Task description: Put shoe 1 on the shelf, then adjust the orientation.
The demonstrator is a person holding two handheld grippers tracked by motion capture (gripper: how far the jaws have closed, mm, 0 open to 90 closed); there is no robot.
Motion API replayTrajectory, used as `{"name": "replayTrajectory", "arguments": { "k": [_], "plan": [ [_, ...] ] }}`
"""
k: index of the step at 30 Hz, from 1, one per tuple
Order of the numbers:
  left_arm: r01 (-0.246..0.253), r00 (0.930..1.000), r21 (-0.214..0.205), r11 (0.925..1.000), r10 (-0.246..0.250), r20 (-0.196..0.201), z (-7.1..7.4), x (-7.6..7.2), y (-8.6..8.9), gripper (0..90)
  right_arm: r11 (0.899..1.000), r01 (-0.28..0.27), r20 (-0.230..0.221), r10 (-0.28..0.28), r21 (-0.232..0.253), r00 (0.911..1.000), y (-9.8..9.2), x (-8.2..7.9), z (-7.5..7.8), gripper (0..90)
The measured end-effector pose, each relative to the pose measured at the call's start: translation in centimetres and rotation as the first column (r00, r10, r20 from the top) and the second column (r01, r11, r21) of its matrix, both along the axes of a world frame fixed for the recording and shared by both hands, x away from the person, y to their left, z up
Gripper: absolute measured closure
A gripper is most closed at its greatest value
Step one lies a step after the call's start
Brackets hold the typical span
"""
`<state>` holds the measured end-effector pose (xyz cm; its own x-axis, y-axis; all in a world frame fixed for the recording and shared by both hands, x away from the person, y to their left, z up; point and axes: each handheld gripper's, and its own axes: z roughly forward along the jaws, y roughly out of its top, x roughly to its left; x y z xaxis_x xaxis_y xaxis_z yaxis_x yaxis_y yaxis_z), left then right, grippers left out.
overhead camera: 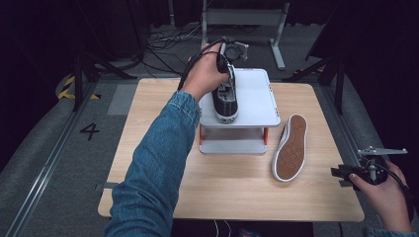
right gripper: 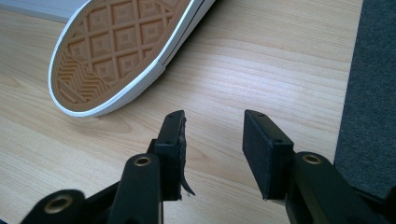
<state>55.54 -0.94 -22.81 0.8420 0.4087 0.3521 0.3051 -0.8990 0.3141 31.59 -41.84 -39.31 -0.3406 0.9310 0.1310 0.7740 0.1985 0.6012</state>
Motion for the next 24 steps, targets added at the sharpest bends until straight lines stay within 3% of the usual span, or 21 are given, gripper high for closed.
{"name": "replayTrajectory", "arguments": {
  "k": [3,4,6,7,8,10,11,16,19,24],
  "plan": [
    [0.013,0.9998,-0.02,0.9997,-0.013,-0.015,-0.3,0.0,-0.2,67.8,1.0,-0.005,0.001,0.005,-0.003,1.0,0.1,0.1,0.1,60.8],
    [-0.011,0.9998,-0.036,0.9993,0.011,-0.015,-0.4,0.0,-0.3,67.8,1.0,-0.005,0.001,0.005,-0.003,1.0,0.1,0.1,0.1,60.8],
    [-0.04,0.999,-0.082,0.9958,0.039,-0.023,-0.3,0.0,-0.1,57.7,1.0,-0.008,0.003,0.008,-0.002,1.0,0.3,0.1,0.1,60.8],
    [-0.068,0.9976,-0.082,0.9943,0.067,-0.018,-0.2,-0.1,0.0,49.2,1.0,-0.01,0.003,0.01,-0.003,0.9999,0.3,0.1,0.1,60.7],
    [-0.09,0.9959,-0.087,0.9922,0.09,-0.002,0.0,-0.2,0.1,35.3,1.0,-0.011,0.003,0.011,-0.002,0.9999,0.2,0.1,0.2,60.7],
    [-0.099,0.9947,-0.1,0.9901,0.101,0.019,0.6,-0.8,0.4,33.8,1.0,-0.012,0.003,0.012,-0.002,0.9999,0.2,0.1,0.2,60.7],
    [-0.094,0.9951,-0.134,0.9866,0.097,0.019,1.0,-1.1,0.8,33.8,1.0,-0.013,0.005,0.013,0.001,0.9999,0.3,0.2,0.2,60.6],
    [-0.091,0.9957,-0.268,0.9592,0.093,-0.004,2.4,-3.5,3.3,30.9,1.0,-0.027,0.006,0.027,-0.004,0.9996,0.7,0.5,0.1,60.5],
    [-0.098,0.9952,-0.284,0.9538,0.097,-0.015,2.6,-5.4,5.1,30.7,0.999,-0.046,0.018,0.046,-0.012,0.9988,1.4,0.9,0.2,60.5],
    [-0.138,0.9904,-0.323,0.9362,0.125,-0.059,1.6,-9.1,8.6,30.5,0.994,-0.101,0.017,0.102,-0.029,0.9947,3.1,1.6,0.3,60.5]
  ]
}}
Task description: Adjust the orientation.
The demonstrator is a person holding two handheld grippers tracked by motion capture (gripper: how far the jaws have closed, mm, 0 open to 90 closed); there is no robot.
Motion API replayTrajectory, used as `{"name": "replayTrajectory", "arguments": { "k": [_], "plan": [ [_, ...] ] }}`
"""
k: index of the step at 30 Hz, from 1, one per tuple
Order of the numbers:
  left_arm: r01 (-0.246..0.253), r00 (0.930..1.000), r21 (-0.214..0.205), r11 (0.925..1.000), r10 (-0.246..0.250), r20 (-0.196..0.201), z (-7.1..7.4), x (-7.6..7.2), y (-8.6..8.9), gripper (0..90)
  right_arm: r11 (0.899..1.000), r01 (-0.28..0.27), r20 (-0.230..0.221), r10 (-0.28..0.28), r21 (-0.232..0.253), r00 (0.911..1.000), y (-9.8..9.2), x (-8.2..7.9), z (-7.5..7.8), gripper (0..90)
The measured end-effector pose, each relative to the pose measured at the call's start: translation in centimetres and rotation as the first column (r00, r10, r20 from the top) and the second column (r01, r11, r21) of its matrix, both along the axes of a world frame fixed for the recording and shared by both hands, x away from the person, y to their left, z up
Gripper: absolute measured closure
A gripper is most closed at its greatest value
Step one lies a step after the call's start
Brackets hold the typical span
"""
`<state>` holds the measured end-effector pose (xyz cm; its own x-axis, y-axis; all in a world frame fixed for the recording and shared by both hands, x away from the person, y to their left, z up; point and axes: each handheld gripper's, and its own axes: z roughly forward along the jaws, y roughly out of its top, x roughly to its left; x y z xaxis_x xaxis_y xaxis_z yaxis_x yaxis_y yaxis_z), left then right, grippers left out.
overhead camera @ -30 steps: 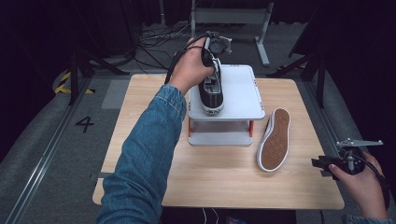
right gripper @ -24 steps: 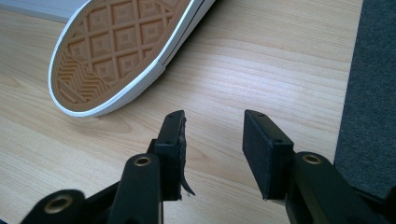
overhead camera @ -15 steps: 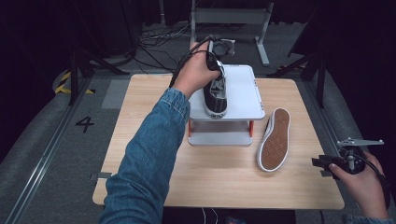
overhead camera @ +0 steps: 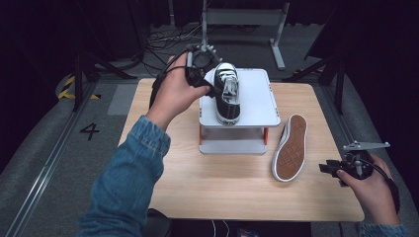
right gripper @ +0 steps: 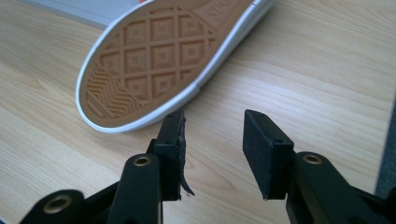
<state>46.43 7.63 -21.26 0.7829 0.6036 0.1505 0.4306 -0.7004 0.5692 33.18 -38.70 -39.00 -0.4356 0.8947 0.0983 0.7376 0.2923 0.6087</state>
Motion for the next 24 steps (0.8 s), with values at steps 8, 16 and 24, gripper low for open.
{"name": "replayTrajectory", "arguments": {
  "k": [8,16,24],
  "plan": [
    [-0.075,0.997,-0.033,0.9967,0.074,-0.024,-3.0,-3.9,4.2,31.0,0.999,-0.041,0.016,0.041,-0.007,0.999,1.9,1.1,1.0,60.4],
    [-0.114,0.9898,-0.118,0.9863,0.103,-0.098,-6.5,-7.4,7.5,30.3,0.999,-0.043,0.044,0.043,-0.005,0.9981,3.0,2.5,2.4,61.7],
    [-0.215,0.9718,-0.124,0.9687,0.199,-0.126,-9.3,-8.7,8.9,29.5,0.996,-0.074,0.009,0.074,-0.058,0.9972,3.9,4.6,2.0,83.0]
  ]
}}
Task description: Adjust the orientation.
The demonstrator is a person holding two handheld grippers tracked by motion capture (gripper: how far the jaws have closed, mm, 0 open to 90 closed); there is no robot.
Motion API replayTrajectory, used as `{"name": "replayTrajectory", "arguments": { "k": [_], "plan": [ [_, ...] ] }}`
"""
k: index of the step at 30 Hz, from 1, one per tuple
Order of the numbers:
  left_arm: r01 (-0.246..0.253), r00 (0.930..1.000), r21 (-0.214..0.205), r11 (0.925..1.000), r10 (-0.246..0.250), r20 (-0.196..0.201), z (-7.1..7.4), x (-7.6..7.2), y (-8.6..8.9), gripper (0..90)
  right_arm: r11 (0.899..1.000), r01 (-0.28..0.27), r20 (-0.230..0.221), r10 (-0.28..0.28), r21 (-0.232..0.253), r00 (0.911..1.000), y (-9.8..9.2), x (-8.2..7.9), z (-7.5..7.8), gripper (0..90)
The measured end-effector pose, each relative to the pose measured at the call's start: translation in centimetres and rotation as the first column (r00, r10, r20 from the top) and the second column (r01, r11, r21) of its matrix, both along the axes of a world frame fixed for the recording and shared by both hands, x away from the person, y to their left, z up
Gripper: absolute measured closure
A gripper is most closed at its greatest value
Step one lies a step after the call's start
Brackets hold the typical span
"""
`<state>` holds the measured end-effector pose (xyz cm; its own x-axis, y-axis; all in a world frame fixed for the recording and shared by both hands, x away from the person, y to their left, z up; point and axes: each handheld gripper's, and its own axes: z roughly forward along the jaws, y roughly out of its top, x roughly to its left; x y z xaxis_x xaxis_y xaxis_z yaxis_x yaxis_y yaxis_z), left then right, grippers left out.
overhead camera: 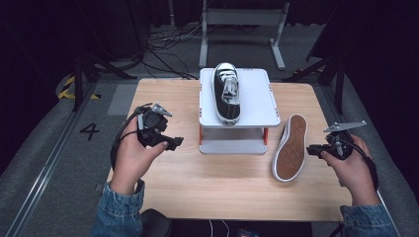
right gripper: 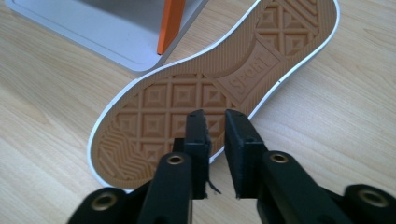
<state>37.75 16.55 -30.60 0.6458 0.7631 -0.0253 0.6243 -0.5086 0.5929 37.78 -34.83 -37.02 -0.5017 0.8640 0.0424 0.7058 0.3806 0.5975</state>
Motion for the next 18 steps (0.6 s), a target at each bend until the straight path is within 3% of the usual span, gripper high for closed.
{"name": "replayTrajectory", "arguments": {
  "k": [2,6,10,18],
  "plan": [
    [-0.028,0.9994,0.046,0.9985,0.029,-0.019,-1.1,0.3,0.2,29.6,1.0,-0.004,-0.005,0.004,-0.003,1.0,0.1,0.4,-0.3,86.8],
    [-0.064,0.9973,0.054,0.9965,0.065,-0.034,-2.1,0.7,0.6,29.7,1.0,0.002,-0.003,-0.002,-0.013,1.0,0.2,0.8,-1.0,90.0],
    [-0.106,0.9916,0.117,0.9875,0.113,-0.063,-3.2,1.4,0.6,29.7,1.0,0.008,0.023,-0.007,-0.025,0.9997,1.2,0.7,-2.1,90.0],
    [-0.124,0.9885,0.114,0.9857,0.133,-0.073,-3.7,1.5,1.3,29.5,0.998,0.012,0.001,-0.012,-0.058,0.9999,1.9,1.2,-3.7,88.7]
  ]
}}
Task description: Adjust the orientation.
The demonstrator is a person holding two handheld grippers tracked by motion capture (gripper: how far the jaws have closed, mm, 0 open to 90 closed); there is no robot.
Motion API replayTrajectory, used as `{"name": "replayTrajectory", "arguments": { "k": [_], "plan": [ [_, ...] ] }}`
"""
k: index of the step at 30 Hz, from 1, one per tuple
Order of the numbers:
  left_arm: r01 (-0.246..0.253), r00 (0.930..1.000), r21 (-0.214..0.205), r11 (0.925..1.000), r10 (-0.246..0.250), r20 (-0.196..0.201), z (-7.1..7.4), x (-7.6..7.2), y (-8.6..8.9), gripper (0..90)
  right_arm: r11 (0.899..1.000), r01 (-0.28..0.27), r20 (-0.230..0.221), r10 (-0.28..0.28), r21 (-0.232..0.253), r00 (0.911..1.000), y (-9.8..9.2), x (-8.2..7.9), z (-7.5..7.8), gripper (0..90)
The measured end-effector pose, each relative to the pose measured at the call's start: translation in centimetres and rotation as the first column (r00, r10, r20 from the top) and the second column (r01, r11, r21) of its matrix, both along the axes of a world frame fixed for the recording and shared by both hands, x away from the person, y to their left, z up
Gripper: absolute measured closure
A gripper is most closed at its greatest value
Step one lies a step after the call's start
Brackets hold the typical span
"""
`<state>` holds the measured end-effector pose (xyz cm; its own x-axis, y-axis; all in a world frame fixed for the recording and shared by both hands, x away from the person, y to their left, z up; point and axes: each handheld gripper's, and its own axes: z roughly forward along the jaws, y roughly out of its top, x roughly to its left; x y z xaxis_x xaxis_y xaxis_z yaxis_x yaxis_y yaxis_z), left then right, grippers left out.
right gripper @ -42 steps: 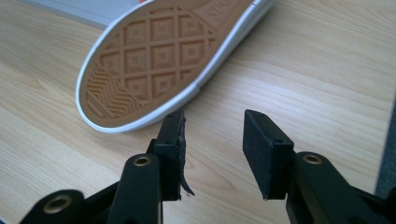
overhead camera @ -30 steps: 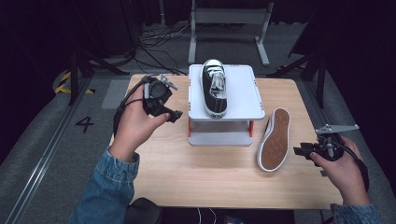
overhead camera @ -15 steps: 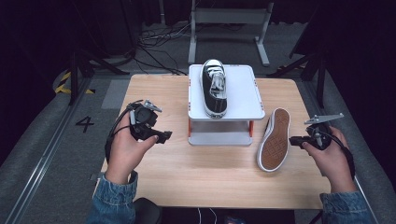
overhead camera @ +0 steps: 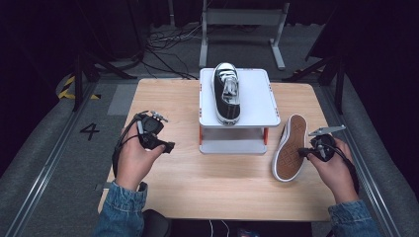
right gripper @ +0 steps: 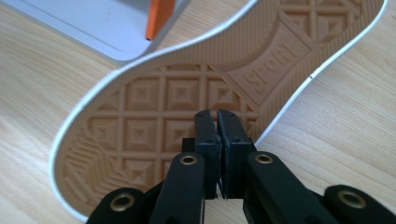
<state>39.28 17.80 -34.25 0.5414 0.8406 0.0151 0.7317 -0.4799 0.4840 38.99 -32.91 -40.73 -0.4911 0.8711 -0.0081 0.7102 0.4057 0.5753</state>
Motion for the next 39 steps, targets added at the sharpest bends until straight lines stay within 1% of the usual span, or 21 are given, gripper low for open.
{"name": "replayTrajectory", "arguments": {
  "k": [2,3,7,9,10,11,14,17,21,23,26,28,29,30,31,32,33,35,37,38,39],
  "plan": [
    [0.002,1.0,0.011,0.9999,-0.002,-0.007,-0.2,0.0,0.0,29.5,1.0,0.016,-0.014,-0.016,-0.009,0.9998,-0.1,0.1,-0.5,90.0],
    [0.01,0.9999,0.017,0.9998,-0.01,-0.011,-0.2,0.1,0.0,29.4,1.0,0.025,-0.029,-0.025,-0.015,0.9993,-0.4,0.1,-0.7,90.0],
    [0.016,0.9997,0.017,0.9997,-0.015,-0.017,-0.4,0.1,-0.2,29.4,0.999,0.044,-0.048,-0.045,-0.006,0.9978,-1.0,0.1,-1.2,90.0],
    [0.025,0.9996,0.015,0.9996,-0.025,-0.015,-0.4,0.1,-0.2,29.3,0.997,0.07,-0.069,-0.071,-0.014,0.9951,-1.5,0.1,-1.7,89.6],
    [0.025,0.9996,0.014,0.9996,-0.025,-0.012,-0.4,0.1,-0.2,29.3,0.996,0.091,-0.066,-0.092,-0.022,0.9936,-2.0,0.0,-2.0,88.7],
    [0.021,0.9997,0.014,0.9997,-0.021,-0.01,-0.4,0.1,-0.2,29.3,0.996,0.091,-0.066,-0.092,-0.022,0.9936,-2.0,0.0,-2.0,88.7],
    [0.02,0.9997,0.015,0.9997,-0.02,-0.015,-0.6,0.2,-0.1,29.2,0.992,0.125,-0.067,-0.125,0.006,0.9899,-2.9,-0.1,-2.2,82.4],
    [0.018,0.9997,0.014,0.9997,-0.017,-0.019,-0.8,0.3,0.0,29.2,0.991,0.132,-0.074,-0.13,0.024,0.9888,-3.3,0.0,-2.2,80.3],
    [0.02,0.9996,0.01,0.9998,-0.02,-0.023,-1.0,0.4,0.3,29.2,0.99,0.14,-0.034,-0.139,0.03,0.9898,-3.3,-0.1,-1.4,79.7],
    [0.01,0.9997,0.007,0.9999,-0.01,-0.022,-1.1,0.3,0.5,29.2,0.99,0.133,0.025,-0.134,0.043,0.9906,-2.9,-0.1,-0.6,79.1],
    [0.006,0.9996,0.009,0.9999,-0.006,-0.026,-1.3,-0.1,0.8,29.2,0.99,0.119,0.116,-0.128,0.075,0.985,-2.0,0.1,0.9,76.6],
    [0.008,0.9997,0.015,0.9999,-0.007,-0.024,-1.4,-0.5,1.1,29.2,0.991,0.102,0.153,-0.113,0.083,0.9817,-1.4,0.3,1.5,76.3],
    [0.005,0.9997,0.013,0.9999,-0.005,-0.025,-1.5,-0.8,1.3,29.2,0.992,0.083,0.177,-0.098,0.092,0.9793,-0.8,0.6,1.8,75.8],
    [0.0,0.9996,0.015,0.9999,0.0,-0.026,-1.5,-1.0,1.5,29.2,0.994,0.064,0.19,-0.081,0.093,0.9785,-0.3,0.8,1.9,75.3],
    [-0.001,0.9996,0.017,0.9999,0.001,-0.028,-1.6,-1.2,1.7,29.2,0.995,0.048,0.196,-0.065,0.093,0.9785,0.3,1.1,1.9,74.9],
    [-0.019,0.9994,0.013,0.9997,0.02,-0.027,-1.6,-1.5,1.9,29.2,0.996,0.031,0.199,-0.048,0.087,0.9789,0.9,1.4,1.8,74.4],
    [-0.021,0.9994,0.016,0.9997,0.021,-0.027,-1.6,-1.6,2.1,29.2,0.997,0.009,0.198,-0.024,0.077,0.98,1.6,1.8,1.6,73.4],
    [-0.028,0.9992,0.02,0.9994,0.028,-0.027,-1.7,-1.9,2.3,29.1,0.998,-0.012,0.188,0.0,0.062,0.9822,2.3,2.2,1.2,73.1],
    [-0.024,0.9991,0.023,0.9994,0.025,-0.033,-1.9,-2.1,2.5,29.0,0.999,-0.027,0.153,0.022,0.031,0.9879,2.9,2.8,0.5,74.1],
    [-0.024,0.9991,0.023,0.9994,0.025,-0.033,-1.9,-2.1,2.5,28.9,0.999,-0.027,0.153,0.022,0.031,0.9879,2.9,2.8,0.5,74.1],
    [-0.018,0.9991,0.029,0.9994,0.019,-0.037,-1.9,-2.2,2.6,28.9,1.0,-0.026,0.139,0.024,0.017,0.9899,3.0,3.0,0.3,75.3]
  ]
}}
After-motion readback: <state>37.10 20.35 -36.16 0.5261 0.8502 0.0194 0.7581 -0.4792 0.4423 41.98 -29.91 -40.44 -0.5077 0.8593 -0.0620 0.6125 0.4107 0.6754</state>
